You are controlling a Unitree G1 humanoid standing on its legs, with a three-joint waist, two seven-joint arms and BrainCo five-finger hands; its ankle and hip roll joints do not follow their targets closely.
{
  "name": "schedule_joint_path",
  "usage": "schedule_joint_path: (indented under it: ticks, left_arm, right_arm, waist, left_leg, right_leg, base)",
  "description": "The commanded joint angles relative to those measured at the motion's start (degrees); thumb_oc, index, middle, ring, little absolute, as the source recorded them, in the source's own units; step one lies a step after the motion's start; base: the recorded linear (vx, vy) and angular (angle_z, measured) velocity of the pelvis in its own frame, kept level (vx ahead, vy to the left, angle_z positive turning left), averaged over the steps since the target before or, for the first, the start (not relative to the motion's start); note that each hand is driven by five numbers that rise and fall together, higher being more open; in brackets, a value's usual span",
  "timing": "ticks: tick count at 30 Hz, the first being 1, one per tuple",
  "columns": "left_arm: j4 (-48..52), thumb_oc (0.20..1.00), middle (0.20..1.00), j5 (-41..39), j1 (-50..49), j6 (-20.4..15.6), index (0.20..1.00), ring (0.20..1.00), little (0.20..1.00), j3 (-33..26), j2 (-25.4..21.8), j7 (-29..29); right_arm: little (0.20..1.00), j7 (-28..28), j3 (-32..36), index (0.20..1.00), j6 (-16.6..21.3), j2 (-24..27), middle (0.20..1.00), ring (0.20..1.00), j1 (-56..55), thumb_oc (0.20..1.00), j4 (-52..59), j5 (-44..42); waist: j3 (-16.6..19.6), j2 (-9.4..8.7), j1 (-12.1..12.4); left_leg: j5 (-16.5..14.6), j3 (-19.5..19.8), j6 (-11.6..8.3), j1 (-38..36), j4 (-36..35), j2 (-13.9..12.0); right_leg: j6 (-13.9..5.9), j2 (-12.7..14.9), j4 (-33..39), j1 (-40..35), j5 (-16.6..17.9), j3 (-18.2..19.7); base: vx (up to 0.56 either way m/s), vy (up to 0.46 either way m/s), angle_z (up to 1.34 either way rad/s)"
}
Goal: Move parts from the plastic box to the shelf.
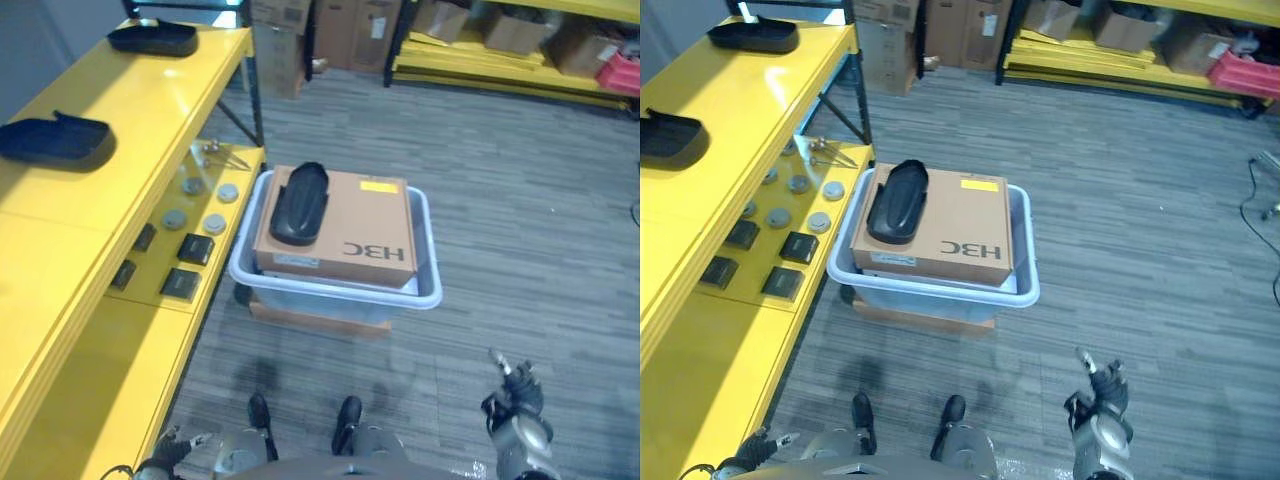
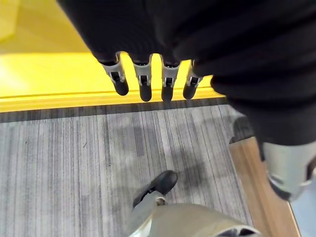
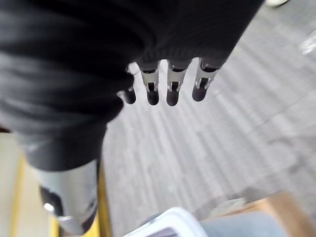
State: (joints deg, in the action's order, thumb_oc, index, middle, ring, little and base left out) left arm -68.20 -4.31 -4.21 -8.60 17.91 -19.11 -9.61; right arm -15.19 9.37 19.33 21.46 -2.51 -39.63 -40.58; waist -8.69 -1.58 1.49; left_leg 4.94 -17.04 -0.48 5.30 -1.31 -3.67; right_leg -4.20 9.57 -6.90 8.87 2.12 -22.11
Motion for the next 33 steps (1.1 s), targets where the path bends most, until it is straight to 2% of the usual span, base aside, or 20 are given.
schedule_joint_path:
  ticks: [1,2,4,5,8,9,10,11,12,15,17,20,23,24,33]
  left_arm:
    - [1.62,1.000,1.000,-0.98,1.25,-1.40,1.000,1.000,1.000,-2.60,-0.79,0.34]
    - [2.24,1.000,1.000,-0.72,0.72,-0.74,1.000,1.000,1.000,-3.64,-0.98,0.65]
    - [2.29,1.000,1.000,-0.96,0.49,-0.30,1.000,1.000,1.000,-4.22,-0.92,0.76]
    - [2.40,1.000,1.000,-0.73,0.21,-0.25,1.000,1.000,1.000,-4.75,-0.85,0.82]
    - [2.36,1.000,1.000,-1.06,-0.52,-0.10,1.000,1.000,1.000,-6.22,-0.29,1.17]
    - [2.07,1.000,1.000,-0.86,-0.67,-0.27,1.000,1.000,1.000,-6.44,-0.10,1.11]
    - [1.38,1.000,1.000,-0.77,-0.77,-1.36,1.000,1.000,1.000,-6.21,0.37,0.80]
    - [1.26,1.000,1.000,-0.83,-0.74,-1.54,1.000,1.000,1.000,-6.13,0.41,0.77]
    - [0.76,1.000,1.000,-1.61,-0.10,-2.46,1.000,1.000,1.000,-5.22,0.17,0.99]
    - [0.22,1.000,1.000,-2.50,0.89,-3.21,1.000,1.000,1.000,-3.67,-0.33,1.56]
    - [-0.16,1.000,1.000,-2.60,1.46,-3.68,1.000,1.000,1.000,-2.02,-0.69,1.97]
    - [-1.75,1.000,1.000,-3.73,2.84,-4.75,1.000,1.000,1.000,1.31,-1.31,2.99]
    - [-2.38,1.000,1.000,-4.69,3.25,-5.12,1.000,1.000,1.000,2.63,-1.61,3.83]
    - [-2.55,1.000,1.000,-5.86,3.15,-5.40,1.000,1.000,1.000,3.52,-1.69,4.52]
    - [-1.77,1.000,1.000,-6.23,1.53,-5.99,1.000,1.000,1.000,3.42,-2.13,6.85]
  right_arm:
    - [1.000,-12.49,6.63,1.000,6.18,5.40,1.000,1.000,1.97,1.000,10.62,5.37]
    - [1.000,-19.15,10.13,1.000,6.20,7.73,1.000,1.000,2.33,1.000,19.33,12.19]
    - [1.000,-21.02,11.36,1.000,6.19,8.72,1.000,1.000,2.71,1.000,23.15,15.06]
    - [1.000,-21.42,12.36,1.000,4.17,9.82,1.000,1.000,3.24,1.000,26.61,16.29]
    - [1.000,-19.91,12.11,1.000,-1.25,12.99,1.000,1.000,5.80,1.000,32.72,21.08]
    - [1.000,-19.08,11.17,1.000,-2.79,13.91,1.000,1.000,6.79,1.000,33.58,22.31]
    - [1.000,-17.78,8.73,1.000,-5.83,15.57,1.000,1.000,9.94,1.000,33.41,22.09]
    - [1.000,-17.27,8.11,1.000,-6.38,15.89,1.000,1.000,10.74,1.000,33.11,22.08]
    - [1.000,-17.52,4.75,1.000,-9.73,17.40,1.000,1.000,15.80,1.000,30.68,22.27]
    - [1.000,-16.43,0.38,1.000,-11.90,20.07,1.000,1.000,22.96,1.000,24.20,20.00]
    - [1.000,-16.01,-2.37,1.000,-11.51,21.55,1.000,1.000,27.57,1.000,18.35,18.37]
    - [1.000,-14.55,-8.80,1.000,-7.75,23.70,1.000,1.000,38.26,1.000,3.77,12.65]
    - [1.000,-14.05,-11.68,1.000,-6.59,24.30,1.000,1.000,43.09,1.000,-1.72,11.52]
    - [1.000,-13.74,-14.15,1.000,-6.20,24.78,1.000,1.000,47.27,1.000,-5.25,11.18]
    - [1.000,-14.27,-18.44,1.000,-8.50,25.76,1.000,1.000,53.75,1.000,-9.12,12.36]
  waist:
    - [-3.56,1.43,0.03]
    - [-3.88,1.04,0.28]
    - [-3.94,0.91,0.42]
    - [-4.23,0.86,0.74]
    - [-4.40,0.94,1.93]
    - [-4.26,0.82,2.47]
    - [-5.02,0.70,3.80]
    - [-5.22,0.69,4.13]
    - [-6.47,0.71,5.85]
    - [-8.60,1.08,8.42]
    - [-9.70,1.41,10.10]
    - [-11.63,2.54,13.41]
    - [-12.39,3.01,14.69]
    - [-13.09,3.69,15.99]
    - [-14.44,4.63,18.46]
  left_leg:
    - [-0.31,2.03,-2.08,0.62,-2.50,-2.90]
    - [-0.25,2.16,-1.89,1.11,-2.77,-2.86]
    - [-0.24,2.33,-1.80,1.28,-2.86,-2.81]
    - [0.73,1.66,-1.36,2.21,-2.38,-2.92]
    - [0.65,2.18,-1.44,3.29,-1.83,-2.90]
    - [-0.32,3.18,-1.97,3.25,-1.86,-2.91]
    - [-0.29,3.80,-2.09,5.15,-0.58,-3.10]
    - [-0.29,3.99,-2.12,5.61,-0.28,-3.12]
    - [-0.17,5.04,-2.28,7.90,1.09,-3.11]
    - [0.02,6.93,-2.47,11.43,3.35,-2.84]
    - [0.16,7.95,-2.48,13.45,4.52,-2.50]
    - [0.34,9.96,-2.42,16.86,6.27,-1.32]
    - [0.43,10.77,-2.34,18.27,6.92,-0.70]
    - [0.61,11.51,-2.09,19.26,7.31,0.06]
    - [1.02,12.55,-1.48,20.39,7.05,1.77]
  right_leg:
    - [-5.77,2.12,3.05,-5.19,-0.43,1.80]
    - [-6.13,2.01,3.32,-5.17,-0.30,1.47]
    - [-6.24,1.93,3.45,-5.19,-0.30,1.45]
    - [-5.69,2.03,3.56,-4.84,0.47,0.51]
    - [-5.54,2.24,4.04,-5.12,0.19,-0.05]
    - [-5.95,2.19,4.14,-5.58,-0.80,0.44]
    - [-5.49,2.29,4.01,-5.32,-1.16,-0.15]
    - [-5.37,2.31,3.93,-5.22,-1.26,-0.29]
    - [-4.94,2.47,3.42,-4.59,-1.65,-0.97]
    - [-4.46,2.85,2.47,-3.54,-2.14,-2.15]
    - [-4.25,3.10,1.73,-2.74,-2.39,-2.85]
    - [-4.01,3.93,0.10,-0.98,-2.90,-4.36]
    - [-3.86,4.40,-0.75,-0.22,-3.27,-4.97]
    - [-3.76,4.95,-1.61,0.48,-3.62,-5.41]
    - [-4.14,6.39,-3.30,1.66,-4.31,-6.40]
  base:
    - [0.03,-0.003,0.05]
    - [0.04,-0.003,0.03]
    - [0.02,0.026,0.01]
    - [0.01,0.053,0.00]
    - [0.08,0.067,-0.01]
    - [0.11,0.062,-0.01]
    - [0.09,0.051,0.01]
    - [-0.07,0.053,0.12]
    - [-0.09,0.041,0.21]
    - [-0.09,0.040,0.22]
    - [-0.07,0.042,0.36]
    - [-0.06,0.068,0.28]
    - [-0.01,0.080,0.43]
    - [0.02,0.113,0.37]
    - [0.02,0.059,0.23]
